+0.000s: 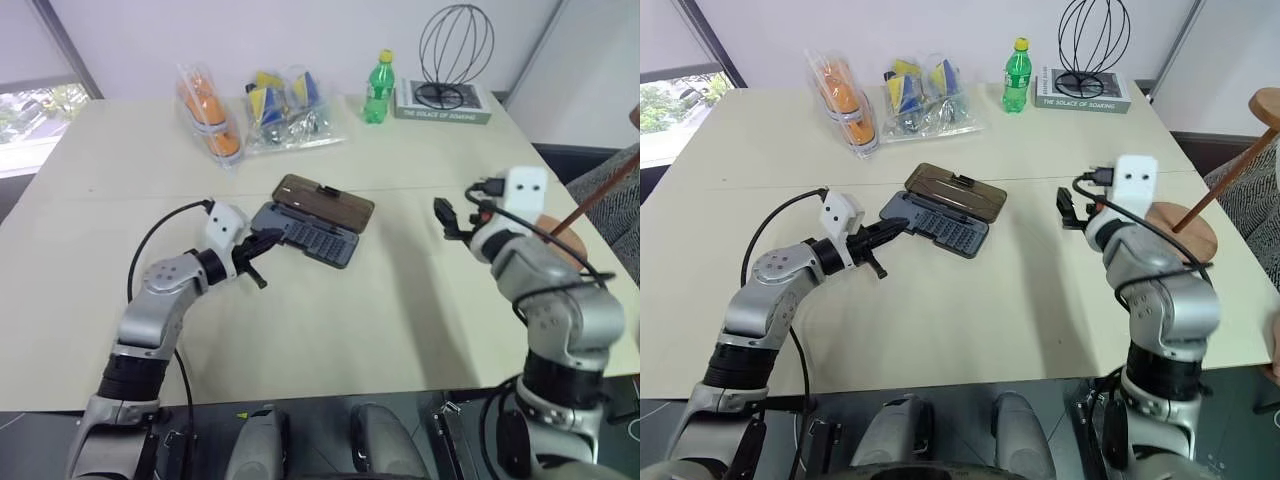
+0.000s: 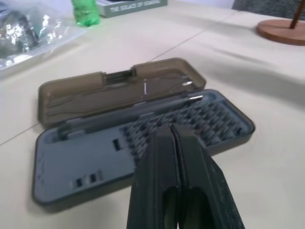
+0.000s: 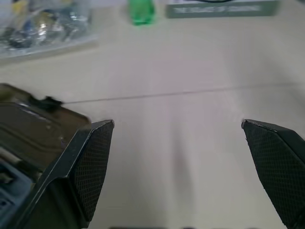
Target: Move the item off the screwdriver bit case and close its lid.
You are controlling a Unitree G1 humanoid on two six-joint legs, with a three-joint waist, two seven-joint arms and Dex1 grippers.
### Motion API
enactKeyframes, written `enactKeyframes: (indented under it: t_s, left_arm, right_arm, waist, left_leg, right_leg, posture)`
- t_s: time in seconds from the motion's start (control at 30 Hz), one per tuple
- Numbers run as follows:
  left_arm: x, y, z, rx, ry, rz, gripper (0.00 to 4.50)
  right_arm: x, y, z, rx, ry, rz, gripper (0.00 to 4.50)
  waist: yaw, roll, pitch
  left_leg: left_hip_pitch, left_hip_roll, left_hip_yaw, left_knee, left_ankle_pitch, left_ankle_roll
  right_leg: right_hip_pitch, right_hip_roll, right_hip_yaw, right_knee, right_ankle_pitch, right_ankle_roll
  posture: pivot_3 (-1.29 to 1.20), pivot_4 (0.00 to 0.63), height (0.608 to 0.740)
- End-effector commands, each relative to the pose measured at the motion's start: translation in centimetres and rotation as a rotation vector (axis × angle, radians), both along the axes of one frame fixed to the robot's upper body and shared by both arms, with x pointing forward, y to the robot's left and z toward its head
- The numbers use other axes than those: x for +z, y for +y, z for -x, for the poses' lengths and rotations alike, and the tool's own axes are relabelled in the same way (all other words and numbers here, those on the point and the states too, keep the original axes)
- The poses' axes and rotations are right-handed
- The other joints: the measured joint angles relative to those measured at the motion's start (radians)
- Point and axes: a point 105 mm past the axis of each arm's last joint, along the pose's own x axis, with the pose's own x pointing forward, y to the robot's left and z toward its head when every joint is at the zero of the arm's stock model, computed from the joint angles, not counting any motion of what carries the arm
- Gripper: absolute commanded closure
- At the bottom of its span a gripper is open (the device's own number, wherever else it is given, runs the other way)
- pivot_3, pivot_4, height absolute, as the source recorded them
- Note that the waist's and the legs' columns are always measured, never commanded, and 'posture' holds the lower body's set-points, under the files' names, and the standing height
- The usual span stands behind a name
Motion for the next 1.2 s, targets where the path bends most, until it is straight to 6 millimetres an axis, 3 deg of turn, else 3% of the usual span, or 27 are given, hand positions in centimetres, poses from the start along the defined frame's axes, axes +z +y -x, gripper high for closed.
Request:
enactKeyframes:
  t_s: [0.03, 0.27, 0.6, 0.93, 1.2]
  left_arm:
    - [1.8, 0.6, -0.5, 0.028, -0.079, -0.006, 4.50]
    - [1.9, 1.6, -0.2, 0.069, -0.093, -0.018, 4.50]
    - [2.5, 3.2, 0.4, 0.135, -0.117, -0.025, 4.50]
    - [2.5, 3.2, 0.9, 0.166, -0.124, -0.023, 4.50]
    - [2.8, 3.7, 1.3, 0.187, -0.130, -0.033, 4.50]
  right_arm:
    - [2.6, 1.4, -3.2, 0.141, -0.062, 0.041, 0.03]
    - [2.0, 4.7, -7.5, 0.296, 0.017, 0.121, 0.03]
    - [-0.7, 10.0, -8.6, 0.502, 0.098, 0.224, 0.03]
    - [-2.0, 11.9, -9.6, 0.555, 0.108, 0.241, 0.03]
    - [-3.5, 11.2, -10.1, 0.530, 0.132, 0.243, 0.03]
  waist:
    - [-0.003, 0.000, 0.000]
    - [-0.008, 0.000, 0.000]
    - [-0.005, 0.000, 0.001]
    - [-0.008, 0.000, 0.001]
    - [-0.008, 0.000, 0.001]
  left_leg:
    - [0.000, 0.000, 0.001, 0.000, 0.000, 0.000]
    - [0.001, 0.002, 0.000, -0.003, 0.000, 0.000]
    - [0.000, 0.001, 0.002, -0.006, 0.000, 0.000]
    - [0.001, 0.001, 0.002, -0.007, 0.000, 0.000]
    - [0.001, 0.001, 0.003, -0.010, 0.001, -0.002]
  right_leg:
    - [0.000, 0.000, 0.000, 0.000, 0.000, 0.000]
    - [-0.001, 0.003, 0.000, 0.000, 0.000, 0.000]
    - [-0.003, 0.000, 0.000, 0.000, 0.000, 0.001]
    - [-0.003, 0.000, 0.000, 0.000, 0.000, 0.001]
    - [-0.004, -0.001, 0.000, -0.001, 0.000, 0.001]
  posture:
    - [0.00, 0.150, 0.740]
    - [0.00, 0.150, 0.740]
    - [0.00, 0.150, 0.740]
    - [0.00, 0.150, 0.740]
    - [0.00, 0.150, 0.740]
